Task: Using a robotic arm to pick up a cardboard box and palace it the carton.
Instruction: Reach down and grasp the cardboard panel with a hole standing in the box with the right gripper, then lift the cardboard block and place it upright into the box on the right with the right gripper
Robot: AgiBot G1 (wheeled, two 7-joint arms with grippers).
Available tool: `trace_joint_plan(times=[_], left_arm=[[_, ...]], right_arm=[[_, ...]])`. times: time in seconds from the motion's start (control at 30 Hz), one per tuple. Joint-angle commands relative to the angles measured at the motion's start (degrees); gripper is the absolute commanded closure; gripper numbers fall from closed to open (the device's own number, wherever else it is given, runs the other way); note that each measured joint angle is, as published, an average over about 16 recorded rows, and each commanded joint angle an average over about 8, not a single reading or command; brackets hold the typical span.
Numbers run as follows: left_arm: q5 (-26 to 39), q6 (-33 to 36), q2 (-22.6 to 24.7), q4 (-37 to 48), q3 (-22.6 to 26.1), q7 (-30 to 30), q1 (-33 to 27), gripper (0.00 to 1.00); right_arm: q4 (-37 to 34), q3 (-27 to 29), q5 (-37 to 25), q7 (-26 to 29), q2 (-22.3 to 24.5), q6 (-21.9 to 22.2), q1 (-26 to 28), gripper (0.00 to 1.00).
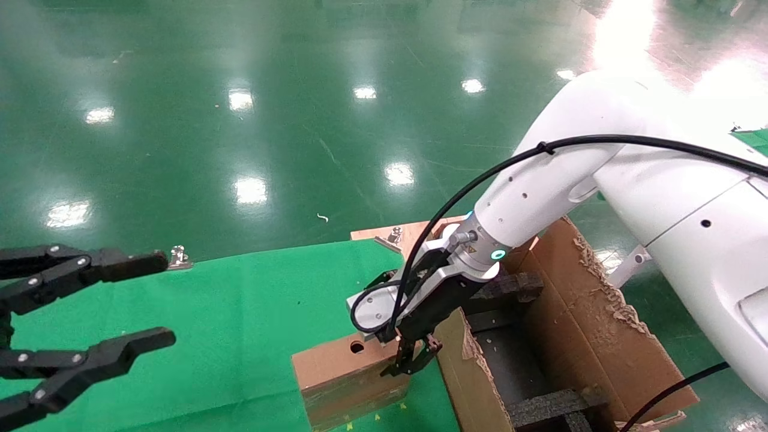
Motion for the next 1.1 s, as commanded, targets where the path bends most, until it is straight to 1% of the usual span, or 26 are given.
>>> trace_joint_plan(times=[0.03,0.47,0.63,0.83,0.97,1.1], left_arm=[[0.0,0.0,0.0,0.0,0.0,0.0,0.0,0.0],[0.0,0.0,0.0,0.0,0.0,0.0,0.0,0.0],[0.0,0.0,0.0,0.01,0.01,0.01,-0.01,0.0],[-0.01,0.0,0.0,0.01,0.02,0.01,-0.01,0.0],[-0.01,0.0,0.0,0.02,0.02,0.01,-0.01,0.0],[-0.01,0.0,0.0,0.02,0.03,0.02,-0.02,0.0]], right_arm=[[0.03,0.05,0.01,0.0,0.02,-0.01,-0.03,1.0],[-0.12,0.25,0.31,0.23,0.18,0.28,0.05,1.0],[-1.67,0.95,1.85,1.01,0.79,0.55,2.02,1.0],[-5.29,2.11,4.04,0.58,1.82,0.14,8.54,1.0],[-8.07,2.1,4.97,-1.1,2.27,-0.33,14.57,1.0],[-10.79,0.93,6.03,-3.24,2.46,-0.72,20.12,1.0]])
